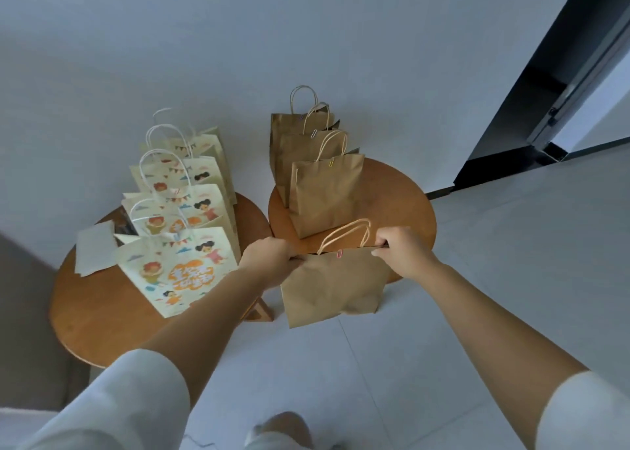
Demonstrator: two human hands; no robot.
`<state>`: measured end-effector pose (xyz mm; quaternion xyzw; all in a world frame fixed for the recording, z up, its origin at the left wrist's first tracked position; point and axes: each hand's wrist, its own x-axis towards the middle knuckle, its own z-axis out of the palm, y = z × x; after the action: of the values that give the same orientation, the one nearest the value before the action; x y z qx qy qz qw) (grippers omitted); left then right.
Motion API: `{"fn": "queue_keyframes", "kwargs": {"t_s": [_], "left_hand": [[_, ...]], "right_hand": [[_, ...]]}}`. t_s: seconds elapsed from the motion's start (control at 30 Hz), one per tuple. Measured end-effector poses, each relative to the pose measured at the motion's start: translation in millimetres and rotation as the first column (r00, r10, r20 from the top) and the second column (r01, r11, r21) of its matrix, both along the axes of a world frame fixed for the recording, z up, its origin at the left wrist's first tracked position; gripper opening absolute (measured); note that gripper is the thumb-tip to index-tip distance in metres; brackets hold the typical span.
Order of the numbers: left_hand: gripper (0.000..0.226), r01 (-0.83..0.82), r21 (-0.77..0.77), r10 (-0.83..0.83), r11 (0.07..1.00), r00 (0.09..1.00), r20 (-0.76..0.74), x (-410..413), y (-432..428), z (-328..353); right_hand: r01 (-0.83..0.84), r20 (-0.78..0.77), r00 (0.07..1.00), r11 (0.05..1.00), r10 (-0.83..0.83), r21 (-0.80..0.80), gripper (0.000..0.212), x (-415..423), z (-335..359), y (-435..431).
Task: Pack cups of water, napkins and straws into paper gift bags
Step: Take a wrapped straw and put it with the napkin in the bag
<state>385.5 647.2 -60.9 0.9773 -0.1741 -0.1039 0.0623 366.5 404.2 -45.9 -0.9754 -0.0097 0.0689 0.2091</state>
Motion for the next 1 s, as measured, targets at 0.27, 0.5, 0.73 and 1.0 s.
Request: {"fn": "queue_keyframes", "kwargs": {"t_s": [0.27,0.5,0.73,1.0], "left_hand": [[0.034,-0.053,0.004,0.053,0.999,0.999,-0.014,89.7,-40.4,-16.3],[0.034,-0.094,0.006,0.094,0.996,0.988,-0.12,162.0,-57.9,-45.5],[0.035,-0.126,0.034,0.129,0.992,0.983,-0.133,209.3,-63.4,-53.7],[0.033,-0.169,0.04,0.174,0.985,0.972,-0.158,204.0,-70.2,-54.0]], "right_hand": [[-0.011,0.007,1.0,1.0,0.011,0.007,0.024,96.3,-18.0,-38.6],[-0.089,-0.079,0.994,0.992,0.082,-0.085,0.031,192.1,-40.2,-50.0],[-0.079,-0.078,0.994,0.991,0.07,-0.111,0.034,250.3,-65.2,-48.3],[-0.103,0.043,0.993,0.973,0.114,-0.208,0.011,236.6,-76.9,-49.5]]}}
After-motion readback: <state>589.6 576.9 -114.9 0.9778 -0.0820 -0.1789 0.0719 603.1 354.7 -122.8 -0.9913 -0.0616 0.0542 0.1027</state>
